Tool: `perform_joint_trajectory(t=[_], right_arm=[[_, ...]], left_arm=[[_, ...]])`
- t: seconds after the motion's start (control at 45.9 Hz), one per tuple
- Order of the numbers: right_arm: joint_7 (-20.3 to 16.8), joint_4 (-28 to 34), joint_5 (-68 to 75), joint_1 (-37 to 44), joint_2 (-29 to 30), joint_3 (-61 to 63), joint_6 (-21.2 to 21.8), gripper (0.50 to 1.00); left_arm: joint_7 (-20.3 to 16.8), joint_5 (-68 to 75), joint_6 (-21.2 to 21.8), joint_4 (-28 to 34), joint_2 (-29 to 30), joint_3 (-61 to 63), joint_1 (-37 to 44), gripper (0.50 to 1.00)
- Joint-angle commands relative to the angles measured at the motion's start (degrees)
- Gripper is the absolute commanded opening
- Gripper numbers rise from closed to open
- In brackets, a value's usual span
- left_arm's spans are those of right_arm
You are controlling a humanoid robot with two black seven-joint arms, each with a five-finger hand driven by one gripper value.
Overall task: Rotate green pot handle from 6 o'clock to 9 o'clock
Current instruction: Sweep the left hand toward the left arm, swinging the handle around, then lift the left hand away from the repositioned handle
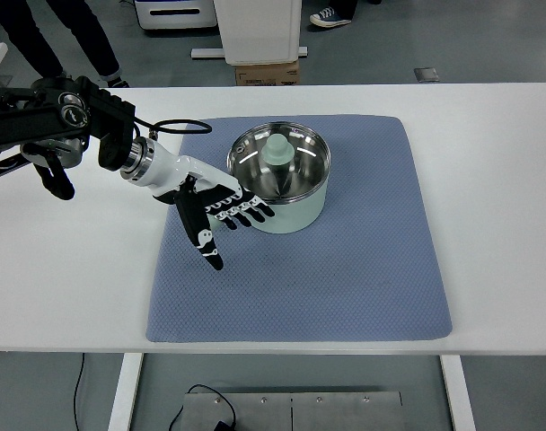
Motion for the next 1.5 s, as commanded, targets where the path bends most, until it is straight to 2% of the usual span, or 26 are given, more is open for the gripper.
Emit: perform_joint_trajectory(t=[0.0, 0.37, 1.242, 1.482], right_arm=[[0.0, 0.1, 0.0, 0.0, 0.0, 0.0, 0.0, 1.0], [0.0, 0.0, 0.0, 0.0, 0.0, 0.0, 0.0, 1.0], [0.0, 0.1, 0.0, 0.0, 0.0, 0.0, 0.0, 1.0], [0.0, 0.1, 0.0, 0.0, 0.0, 0.0, 0.0, 1.0]], left_arm=[[0.0, 0.2, 0.0, -0.1, 0.4, 0.7, -0.2, 1.0], [0.0, 0.4, 0.0, 0.2, 1.5, 2.2, -1.2, 1.0], [-0.1, 1.3, 0.0, 10.2, 3.4, 2.9, -1.0, 1.0], [-0.2, 1.3, 0.0, 10.7, 3.5, 2.8, -1.3, 1.0]])
